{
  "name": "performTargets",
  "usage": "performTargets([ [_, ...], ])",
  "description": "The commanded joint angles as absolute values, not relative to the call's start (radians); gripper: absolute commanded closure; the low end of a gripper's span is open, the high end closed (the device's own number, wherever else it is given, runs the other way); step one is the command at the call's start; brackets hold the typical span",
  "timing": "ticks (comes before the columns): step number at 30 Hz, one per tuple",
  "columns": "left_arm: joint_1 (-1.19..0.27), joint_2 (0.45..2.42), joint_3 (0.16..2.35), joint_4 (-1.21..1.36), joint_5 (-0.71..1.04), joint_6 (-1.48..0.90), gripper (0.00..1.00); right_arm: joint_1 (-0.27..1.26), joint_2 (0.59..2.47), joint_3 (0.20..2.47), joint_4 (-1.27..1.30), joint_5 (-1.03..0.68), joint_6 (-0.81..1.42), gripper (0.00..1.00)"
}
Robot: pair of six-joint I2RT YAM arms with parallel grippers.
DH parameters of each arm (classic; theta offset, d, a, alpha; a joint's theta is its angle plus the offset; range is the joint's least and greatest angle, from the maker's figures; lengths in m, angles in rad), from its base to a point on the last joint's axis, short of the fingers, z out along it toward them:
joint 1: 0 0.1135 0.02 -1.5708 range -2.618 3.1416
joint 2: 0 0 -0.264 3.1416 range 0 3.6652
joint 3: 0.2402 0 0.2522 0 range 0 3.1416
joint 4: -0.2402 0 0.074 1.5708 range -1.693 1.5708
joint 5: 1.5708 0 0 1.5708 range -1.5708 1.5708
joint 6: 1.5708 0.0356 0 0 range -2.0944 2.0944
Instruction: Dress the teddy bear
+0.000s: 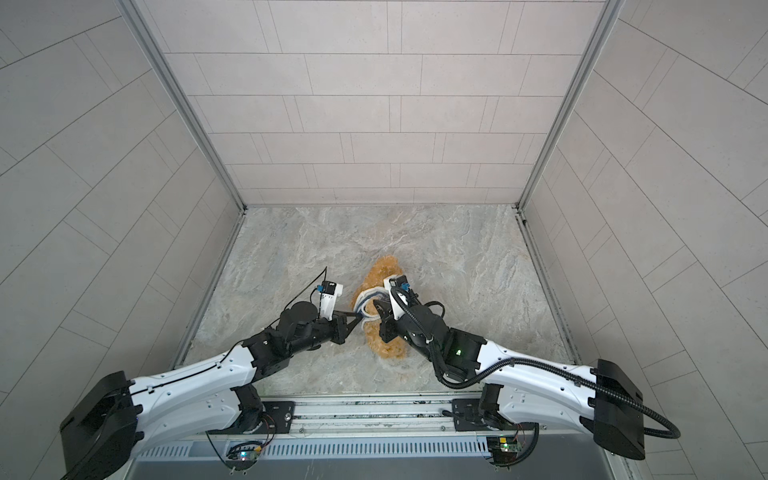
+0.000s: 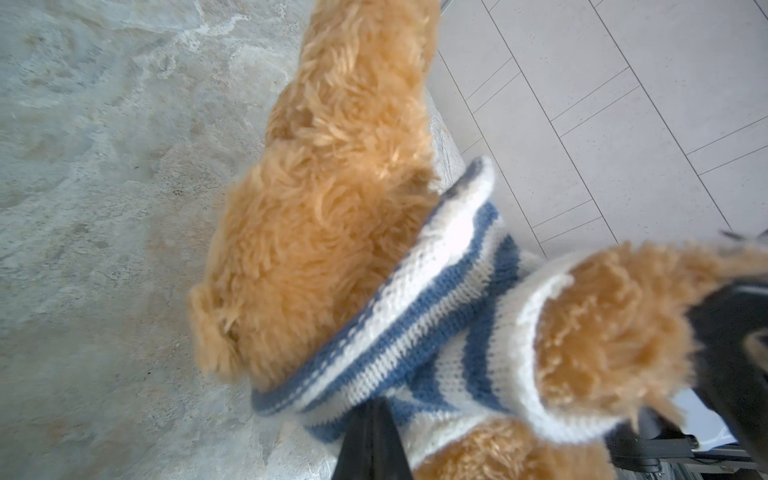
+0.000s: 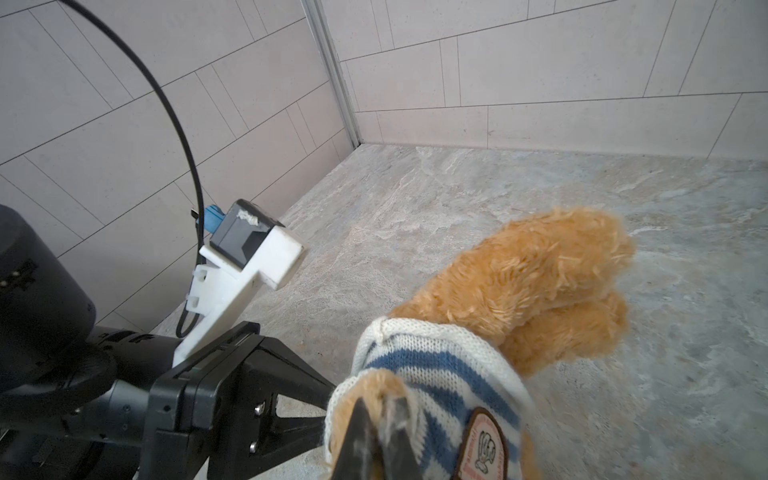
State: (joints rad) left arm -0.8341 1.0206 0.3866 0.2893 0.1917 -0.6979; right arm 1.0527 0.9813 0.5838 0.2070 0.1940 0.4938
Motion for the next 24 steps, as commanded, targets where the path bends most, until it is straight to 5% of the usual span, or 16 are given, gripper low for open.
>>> performTargets([
  [1,-0.816,1.025,0.351,0.242,0.186,-0.675,1.00,1.045,0.950,0.599,0.307,0.176,0.477,1.00],
  [11,-0.845,0.976,0.361,0.309,0.252,-0.686,1.00,0.988,1.071,0.658,0.237,0.100,0.466,1.00],
  [24,-0.809,0.837,0.349,0.137,0.148,-0.679,0.79,0.840,1.149,0.784,0.052,-0.272,0.222,1.00],
])
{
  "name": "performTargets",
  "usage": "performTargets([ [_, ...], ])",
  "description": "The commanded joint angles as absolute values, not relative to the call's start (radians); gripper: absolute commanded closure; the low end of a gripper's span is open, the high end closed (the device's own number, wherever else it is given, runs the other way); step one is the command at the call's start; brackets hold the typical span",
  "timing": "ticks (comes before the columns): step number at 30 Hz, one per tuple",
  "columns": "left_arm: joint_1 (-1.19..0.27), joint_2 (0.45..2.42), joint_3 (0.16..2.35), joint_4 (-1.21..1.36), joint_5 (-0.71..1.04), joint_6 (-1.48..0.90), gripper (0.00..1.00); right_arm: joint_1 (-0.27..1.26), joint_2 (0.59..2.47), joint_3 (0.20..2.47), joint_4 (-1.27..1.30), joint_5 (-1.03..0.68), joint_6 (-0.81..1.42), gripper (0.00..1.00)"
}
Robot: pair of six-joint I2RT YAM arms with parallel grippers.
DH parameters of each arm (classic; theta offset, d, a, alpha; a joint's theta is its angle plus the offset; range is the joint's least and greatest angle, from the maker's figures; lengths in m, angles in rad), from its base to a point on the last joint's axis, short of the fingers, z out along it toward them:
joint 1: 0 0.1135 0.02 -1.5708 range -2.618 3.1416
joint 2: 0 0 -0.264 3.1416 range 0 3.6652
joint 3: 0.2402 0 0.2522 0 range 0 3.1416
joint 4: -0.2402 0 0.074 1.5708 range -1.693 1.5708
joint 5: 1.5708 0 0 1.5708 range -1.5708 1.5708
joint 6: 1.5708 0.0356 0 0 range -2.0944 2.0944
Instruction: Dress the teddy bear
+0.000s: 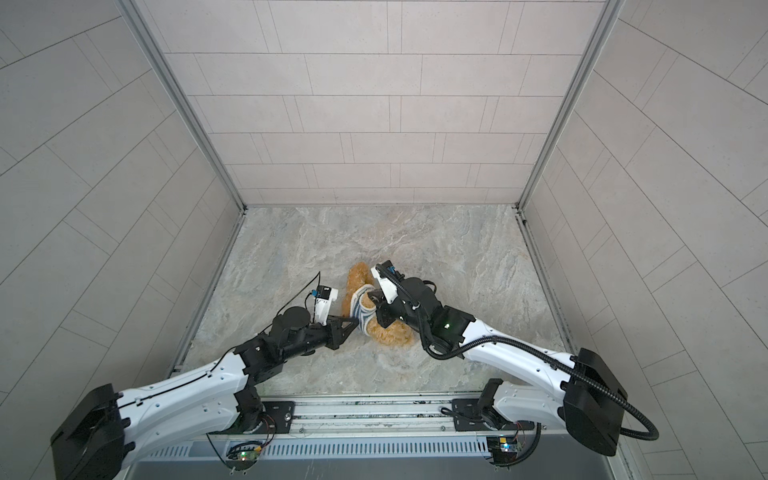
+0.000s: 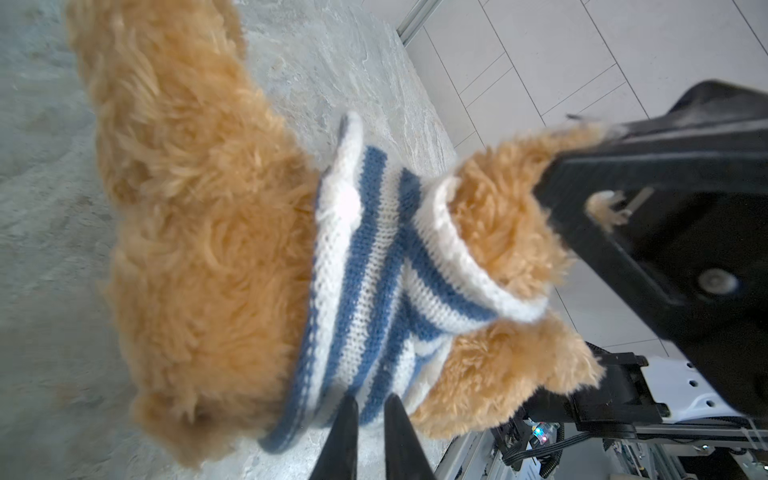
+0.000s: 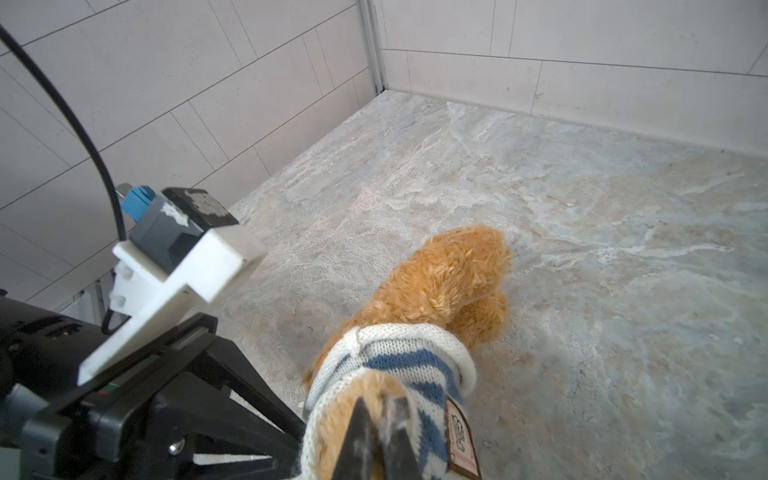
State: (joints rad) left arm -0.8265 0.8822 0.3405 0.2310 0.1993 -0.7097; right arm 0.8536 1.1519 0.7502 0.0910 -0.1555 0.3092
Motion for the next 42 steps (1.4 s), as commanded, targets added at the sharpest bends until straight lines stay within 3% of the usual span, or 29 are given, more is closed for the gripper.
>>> performTargets([
  [1,-0.807,0.823,0.360,0.097,0.128,-0.665,0.75,0.832,1.156,0.795,0.033,-0.291,0.211,1.00],
  [6,-0.801,0.820,0.397,0.045,0.114,-0.630,0.64,0.827,1.155,0.816,0.004,-0.346,0.177,1.00],
  [12,-0.802,0.880,0.417,0.115,0.173,-0.643,0.61,0.827,1.154,0.807,0.011,-0.370,0.182,1.00],
  [16,-0.802,0.918,0.419,0.156,0.199,-0.652,0.71,0.827,1.158,0.798,0.015,-0.380,0.188,1.00],
  [21,-0.802,0.921,0.414,0.124,0.169,-0.665,1.00,0.827,1.143,0.804,-0.008,-0.396,0.191,1.00],
  [29,-0.801,0.739,0.425,-0.103,0.133,-0.627,1.00,0.812,1.044,0.769,-0.006,-0.364,0.238,1.00],
  [34,-0.800,0.639,0.457,-0.235,0.180,-0.626,1.00,0.748,1.000,0.718,0.058,-0.363,0.383,1.00],
  [42,-0.800,0.689,0.494,-0.232,0.205,-0.608,1.00,0.604,1.138,0.625,0.246,-0.506,0.556,1.00],
])
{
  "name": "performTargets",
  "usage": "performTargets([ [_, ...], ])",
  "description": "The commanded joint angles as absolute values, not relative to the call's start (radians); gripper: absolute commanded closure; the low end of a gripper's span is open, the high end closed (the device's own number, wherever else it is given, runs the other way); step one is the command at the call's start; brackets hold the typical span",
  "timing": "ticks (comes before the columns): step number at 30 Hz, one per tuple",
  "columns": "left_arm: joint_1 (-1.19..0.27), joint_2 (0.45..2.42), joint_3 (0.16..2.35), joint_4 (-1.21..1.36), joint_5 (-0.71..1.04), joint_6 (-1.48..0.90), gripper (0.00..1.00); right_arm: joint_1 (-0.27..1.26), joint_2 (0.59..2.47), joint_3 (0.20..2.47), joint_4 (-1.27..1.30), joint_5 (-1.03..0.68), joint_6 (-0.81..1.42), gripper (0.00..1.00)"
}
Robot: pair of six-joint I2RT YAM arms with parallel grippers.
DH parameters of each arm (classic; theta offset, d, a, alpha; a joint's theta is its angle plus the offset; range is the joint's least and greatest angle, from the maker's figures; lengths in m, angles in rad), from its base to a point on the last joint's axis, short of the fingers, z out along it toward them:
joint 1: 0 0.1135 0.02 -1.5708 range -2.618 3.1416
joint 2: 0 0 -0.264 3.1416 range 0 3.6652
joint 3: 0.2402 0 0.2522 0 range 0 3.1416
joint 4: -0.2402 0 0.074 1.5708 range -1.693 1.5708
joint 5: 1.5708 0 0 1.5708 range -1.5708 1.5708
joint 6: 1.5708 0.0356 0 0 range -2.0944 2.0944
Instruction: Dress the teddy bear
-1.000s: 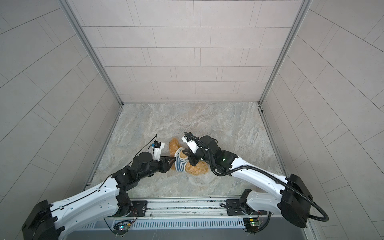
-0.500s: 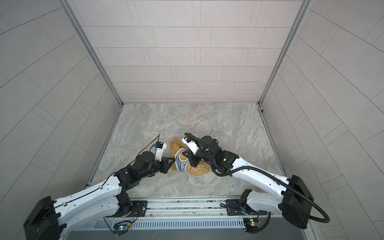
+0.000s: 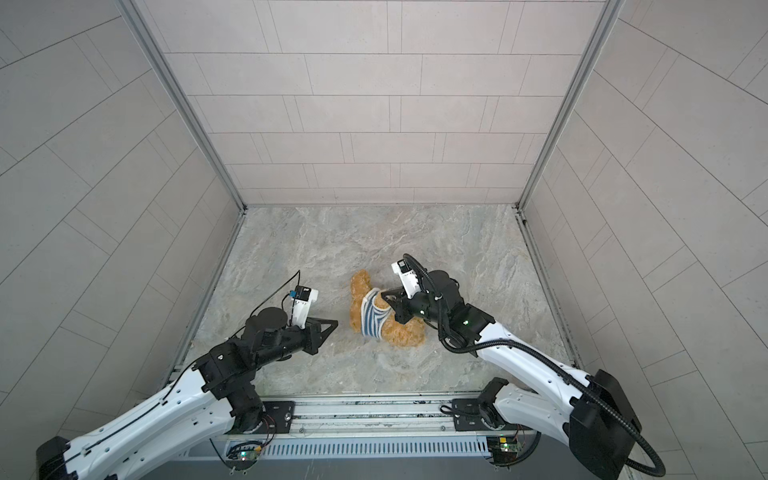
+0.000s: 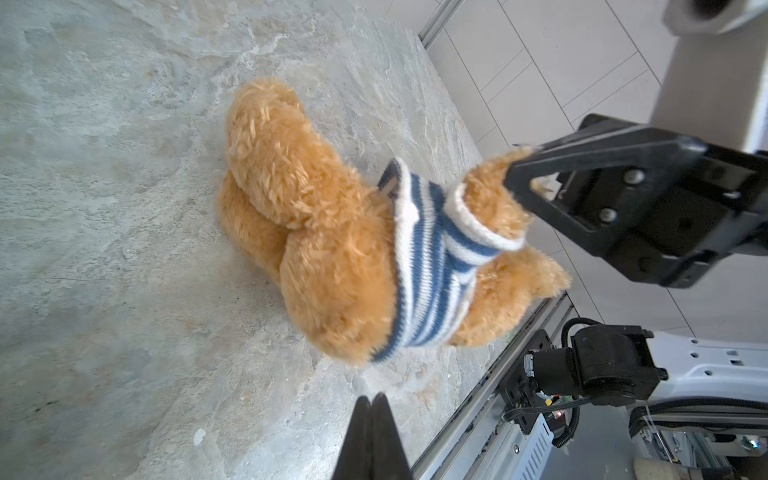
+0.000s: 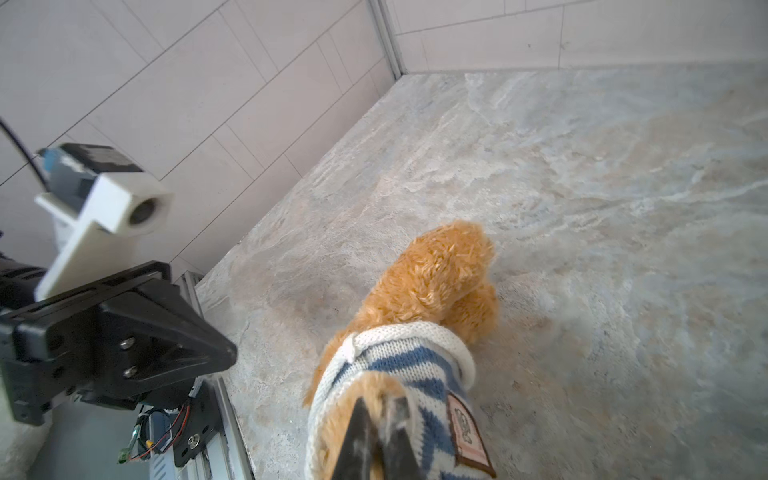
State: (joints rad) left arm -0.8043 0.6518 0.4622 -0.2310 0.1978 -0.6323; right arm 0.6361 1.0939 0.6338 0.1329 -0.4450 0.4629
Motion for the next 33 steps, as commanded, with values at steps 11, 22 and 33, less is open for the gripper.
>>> performTargets([
  [11,-0.753,1.055,0.690,-0.157,0.175,-0.459,0.55,0.395,1.244,0.516,0.319,-0.510,0.546,1.00],
  [22,-0.708,1.406,0.867,0.013,0.314,-0.429,0.43,0.357,1.332,0.595,0.101,-0.329,0.375,1.00],
  [33,-0.744,1.579,0.925,0.109,0.339,-0.481,0.73,0.350,1.470,0.713,-0.011,-0.352,0.315,1.00],
])
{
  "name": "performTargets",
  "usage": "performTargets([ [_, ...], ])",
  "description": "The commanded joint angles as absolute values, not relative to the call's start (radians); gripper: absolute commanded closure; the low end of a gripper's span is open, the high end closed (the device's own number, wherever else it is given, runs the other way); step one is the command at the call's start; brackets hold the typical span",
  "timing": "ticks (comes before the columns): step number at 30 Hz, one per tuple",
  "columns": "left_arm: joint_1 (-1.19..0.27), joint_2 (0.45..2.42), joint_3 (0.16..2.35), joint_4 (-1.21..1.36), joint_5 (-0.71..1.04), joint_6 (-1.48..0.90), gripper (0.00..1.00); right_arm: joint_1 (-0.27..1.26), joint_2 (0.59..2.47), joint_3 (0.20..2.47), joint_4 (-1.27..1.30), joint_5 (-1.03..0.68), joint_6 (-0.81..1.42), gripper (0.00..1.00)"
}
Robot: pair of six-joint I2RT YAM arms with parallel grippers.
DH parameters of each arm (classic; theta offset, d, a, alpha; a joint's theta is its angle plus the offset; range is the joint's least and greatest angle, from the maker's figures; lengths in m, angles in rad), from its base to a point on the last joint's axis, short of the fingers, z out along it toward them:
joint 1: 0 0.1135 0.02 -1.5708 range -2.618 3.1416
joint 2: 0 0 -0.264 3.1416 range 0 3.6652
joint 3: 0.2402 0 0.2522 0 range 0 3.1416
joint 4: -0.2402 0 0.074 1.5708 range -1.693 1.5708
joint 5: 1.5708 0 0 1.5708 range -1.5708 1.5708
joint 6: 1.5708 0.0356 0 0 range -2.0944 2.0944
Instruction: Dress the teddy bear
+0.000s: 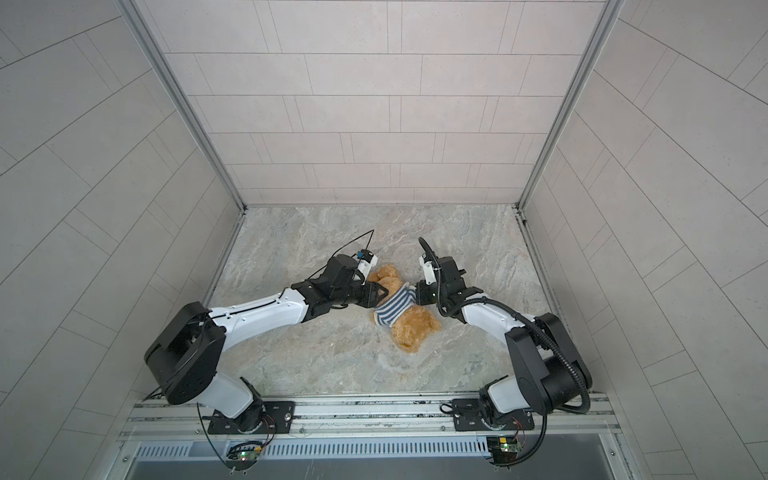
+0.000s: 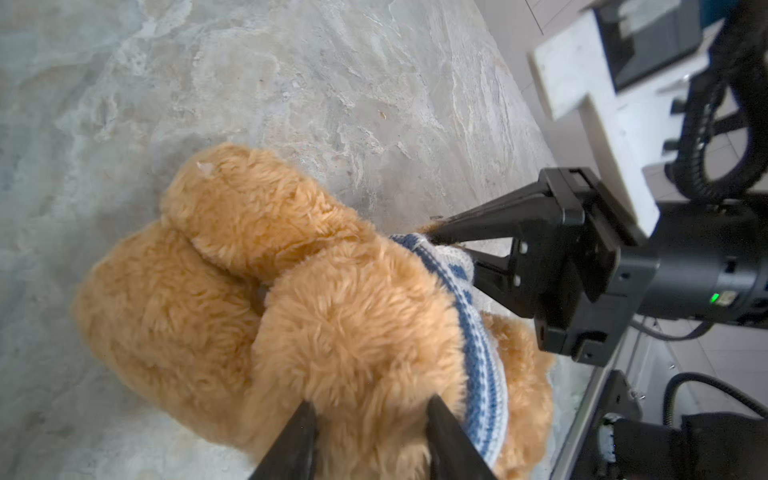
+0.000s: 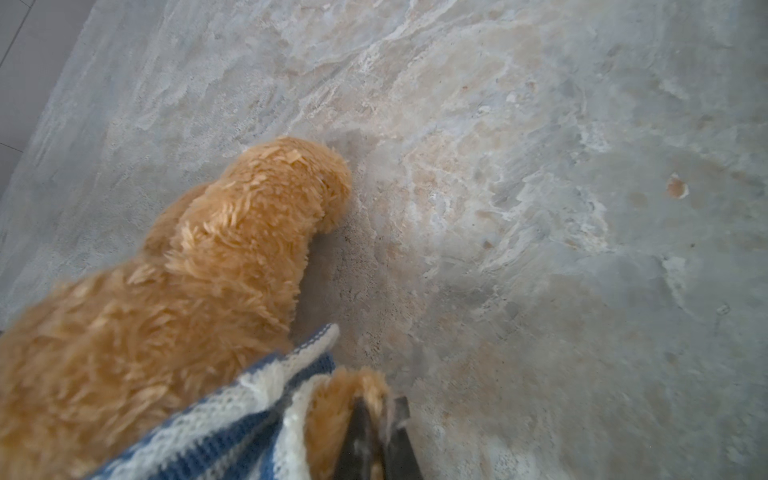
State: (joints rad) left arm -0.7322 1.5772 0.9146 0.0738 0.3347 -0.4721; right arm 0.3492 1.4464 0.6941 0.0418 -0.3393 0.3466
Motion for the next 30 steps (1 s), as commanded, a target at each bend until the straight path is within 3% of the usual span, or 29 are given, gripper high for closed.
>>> performTargets([
  [1,-0.746,1.568,0.915,0.108,0.326,-0.484,0.79,0.351,1.475,0.720,-0.011,-0.357,0.310,1.00],
  [6,-0.799,1.463,0.873,0.000,0.202,-0.449,0.99,0.378,1.490,0.759,-0.029,-0.361,0.291,1.00],
  [12,-0.854,1.283,0.716,-0.058,0.144,-0.563,1.00,0.477,1.504,0.819,-0.053,-0.361,0.273,0.99],
  [19,-0.846,1.213,0.618,-0.015,0.114,-0.634,1.00,0.493,1.386,0.779,-0.072,-0.321,0.302,0.59],
  [23,-0.799,1.225,0.592,0.051,0.168,-0.663,1.00,0.516,1.222,0.724,-0.168,-0.264,0.292,0.45],
  [30,-0.760,1.264,0.623,0.056,0.204,-0.638,1.00,0.670,0.874,0.603,-0.306,-0.099,0.300,0.32],
])
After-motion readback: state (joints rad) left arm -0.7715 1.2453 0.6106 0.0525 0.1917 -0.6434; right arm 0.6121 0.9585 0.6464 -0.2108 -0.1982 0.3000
